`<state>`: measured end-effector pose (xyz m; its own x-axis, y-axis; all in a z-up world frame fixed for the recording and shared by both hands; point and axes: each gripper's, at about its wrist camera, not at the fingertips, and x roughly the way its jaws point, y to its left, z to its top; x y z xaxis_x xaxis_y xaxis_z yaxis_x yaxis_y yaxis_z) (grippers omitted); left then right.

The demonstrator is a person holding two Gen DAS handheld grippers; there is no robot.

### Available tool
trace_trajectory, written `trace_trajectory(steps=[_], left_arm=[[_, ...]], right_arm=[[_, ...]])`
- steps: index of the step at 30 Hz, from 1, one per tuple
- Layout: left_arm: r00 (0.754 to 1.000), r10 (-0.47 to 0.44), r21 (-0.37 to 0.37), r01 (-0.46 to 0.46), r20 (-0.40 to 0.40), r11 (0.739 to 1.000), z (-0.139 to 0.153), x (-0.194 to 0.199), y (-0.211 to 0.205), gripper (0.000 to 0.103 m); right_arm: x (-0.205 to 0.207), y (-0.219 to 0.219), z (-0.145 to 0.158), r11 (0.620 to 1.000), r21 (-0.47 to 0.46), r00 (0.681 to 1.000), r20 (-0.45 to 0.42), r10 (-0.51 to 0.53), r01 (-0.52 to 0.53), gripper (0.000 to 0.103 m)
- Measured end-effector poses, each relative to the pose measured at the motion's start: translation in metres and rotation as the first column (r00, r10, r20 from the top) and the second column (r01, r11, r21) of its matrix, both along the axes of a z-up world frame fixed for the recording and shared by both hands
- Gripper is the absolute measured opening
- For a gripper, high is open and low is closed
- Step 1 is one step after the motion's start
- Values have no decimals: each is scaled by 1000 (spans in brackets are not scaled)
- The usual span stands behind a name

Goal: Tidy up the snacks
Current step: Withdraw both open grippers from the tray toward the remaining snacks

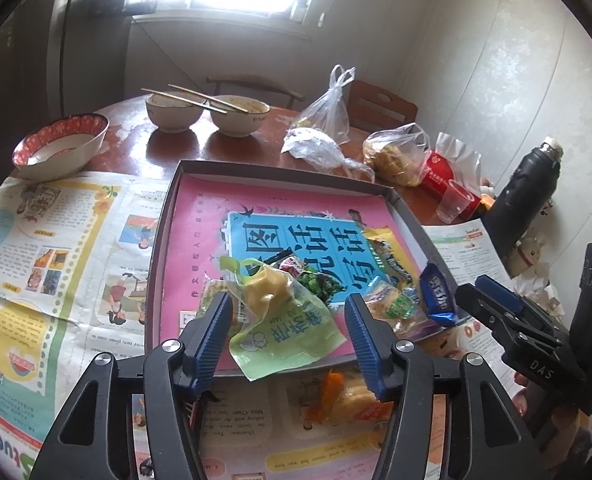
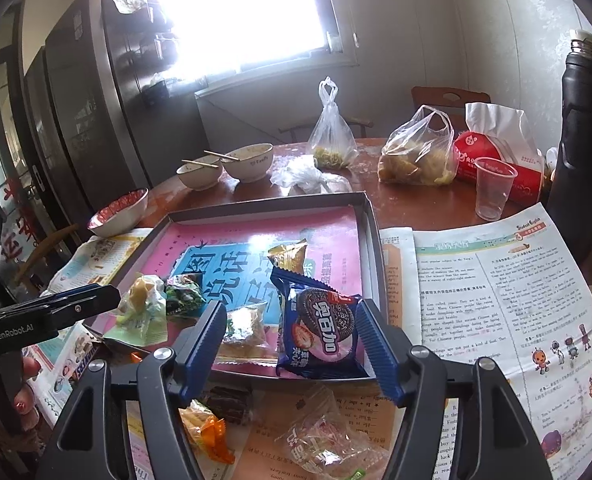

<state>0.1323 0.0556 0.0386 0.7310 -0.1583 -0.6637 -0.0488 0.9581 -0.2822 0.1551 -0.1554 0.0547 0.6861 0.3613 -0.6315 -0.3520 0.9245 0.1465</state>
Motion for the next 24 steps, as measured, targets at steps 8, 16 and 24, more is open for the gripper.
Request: trace_trajectory(steps=[8, 16, 24], left_arm=[[998, -57, -29, 57, -2, 998, 6, -11, -9, 65], [994, -102, -97, 98, -38, 990, 3, -20, -14, 66], [983, -148, -181, 127, -108, 975, -10, -28, -24, 66]], right_arm=[[-8, -2, 8, 1000, 6, 1000, 17, 12, -12, 73], [-19, -4, 15, 1000, 2, 999, 30, 16, -16, 75], [-29, -13, 17, 1000, -9, 999, 41, 19, -18, 75]])
